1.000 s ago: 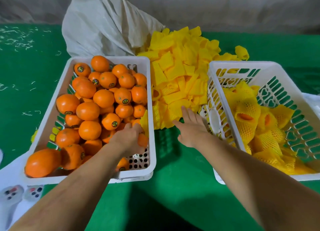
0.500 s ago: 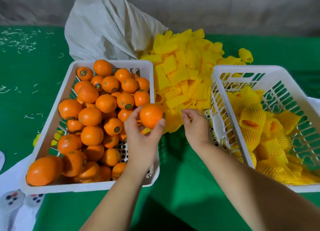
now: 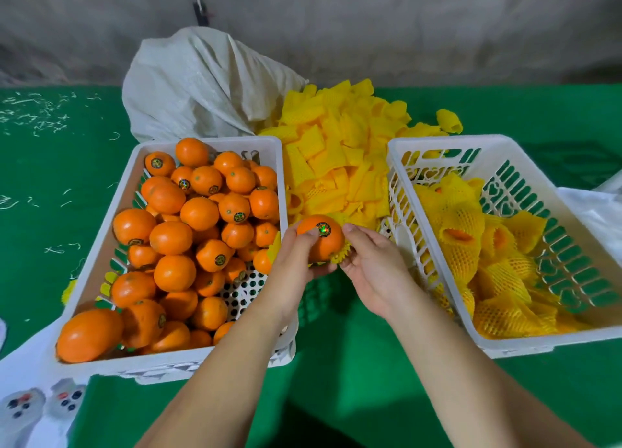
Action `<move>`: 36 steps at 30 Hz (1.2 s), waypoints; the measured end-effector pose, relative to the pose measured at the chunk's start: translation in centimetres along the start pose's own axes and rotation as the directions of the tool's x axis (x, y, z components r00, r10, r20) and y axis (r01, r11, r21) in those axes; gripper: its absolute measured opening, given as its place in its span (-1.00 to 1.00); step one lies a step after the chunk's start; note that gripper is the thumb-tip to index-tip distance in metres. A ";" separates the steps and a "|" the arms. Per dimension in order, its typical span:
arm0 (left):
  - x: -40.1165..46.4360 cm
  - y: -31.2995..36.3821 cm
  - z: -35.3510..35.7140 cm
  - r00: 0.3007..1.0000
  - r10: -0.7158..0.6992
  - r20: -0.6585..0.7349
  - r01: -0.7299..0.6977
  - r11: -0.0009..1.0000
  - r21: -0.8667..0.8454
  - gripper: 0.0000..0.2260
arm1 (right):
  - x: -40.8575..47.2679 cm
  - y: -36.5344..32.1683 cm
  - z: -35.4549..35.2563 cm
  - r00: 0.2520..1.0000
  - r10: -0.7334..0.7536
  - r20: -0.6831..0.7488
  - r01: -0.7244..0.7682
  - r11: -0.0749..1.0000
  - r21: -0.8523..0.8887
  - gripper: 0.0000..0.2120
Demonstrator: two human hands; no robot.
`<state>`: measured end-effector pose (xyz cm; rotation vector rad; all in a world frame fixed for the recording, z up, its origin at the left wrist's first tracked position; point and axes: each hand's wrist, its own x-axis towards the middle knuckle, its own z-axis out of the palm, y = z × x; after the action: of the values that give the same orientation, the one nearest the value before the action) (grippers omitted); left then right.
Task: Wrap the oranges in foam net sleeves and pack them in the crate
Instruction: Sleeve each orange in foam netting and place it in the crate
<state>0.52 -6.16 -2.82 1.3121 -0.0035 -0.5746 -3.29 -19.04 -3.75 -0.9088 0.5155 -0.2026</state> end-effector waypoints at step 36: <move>-1.3 -1.2 -2.0 0.969 0.074 0.236 -0.081 0.996 0.021 -0.53 | 0.3 -1.8 0.7 0.889 -0.365 0.275 0.347 0.146 -0.926 -0.71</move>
<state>-0.43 -4.01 -4.05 1.2609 -0.2588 -0.6622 -2.61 -19.74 -2.05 -2.3425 0.3851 -0.3328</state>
